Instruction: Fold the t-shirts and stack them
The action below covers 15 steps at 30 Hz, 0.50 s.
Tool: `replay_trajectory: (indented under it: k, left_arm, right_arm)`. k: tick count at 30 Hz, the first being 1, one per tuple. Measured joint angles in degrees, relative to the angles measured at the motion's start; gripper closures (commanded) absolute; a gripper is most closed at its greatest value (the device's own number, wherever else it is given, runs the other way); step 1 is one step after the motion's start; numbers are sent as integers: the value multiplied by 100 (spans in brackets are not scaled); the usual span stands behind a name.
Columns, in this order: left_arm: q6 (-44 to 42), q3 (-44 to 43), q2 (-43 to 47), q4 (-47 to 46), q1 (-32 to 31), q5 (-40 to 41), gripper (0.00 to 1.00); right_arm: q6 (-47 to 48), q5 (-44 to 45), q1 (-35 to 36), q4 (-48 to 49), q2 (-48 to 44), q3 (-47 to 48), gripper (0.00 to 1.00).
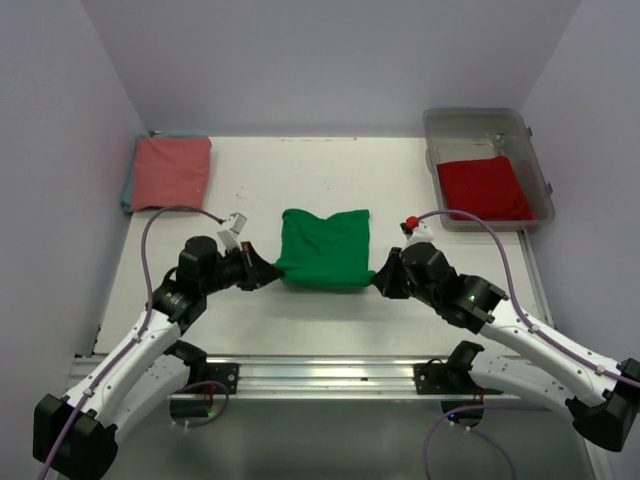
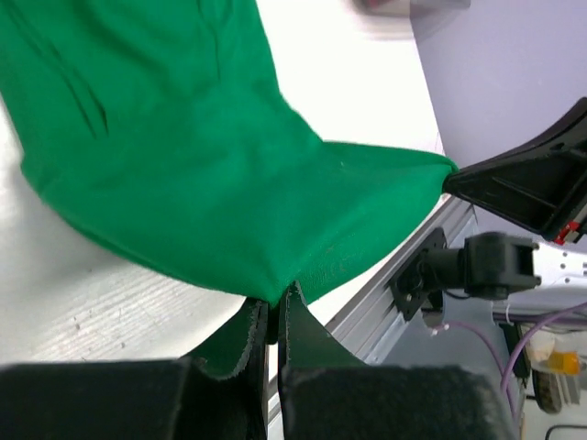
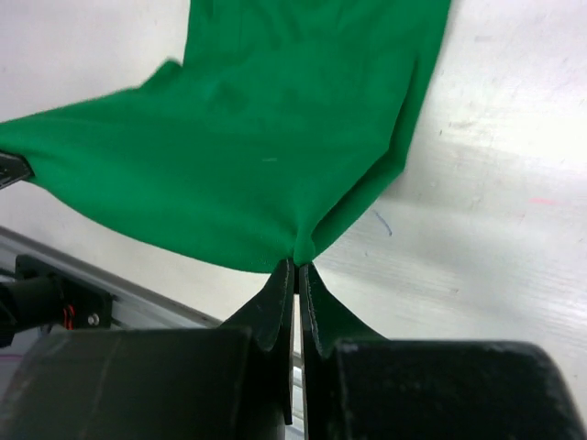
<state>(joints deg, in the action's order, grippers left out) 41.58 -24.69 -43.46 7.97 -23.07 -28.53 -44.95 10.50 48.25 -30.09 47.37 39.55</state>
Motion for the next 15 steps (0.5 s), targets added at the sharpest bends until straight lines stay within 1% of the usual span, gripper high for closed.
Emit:
replay_trajectory:
  k: [2,5,8,11,15]
  left_arm:
    - [-24,-352,-61,195,-11,210,100]
    - [-105,-815,-516,214,-22,437,100]
    - [-236,-1209,-1307,22,-20,673,100]
    - [-352,-1517,-2140,-212,22,807,100]
    - [-507,-2009,-3182,-579,188,883,100]
  right_arm:
    - [90,256,13,-197,114,376,100]
    - [304,675,11,-275,476,898,100]
    - [636,1117,-39,-221,1123,1440,100]
    - [942,1290,-304,0,1812,1786,100]
    - [1276,1296,-946,463,2892,2090,100]
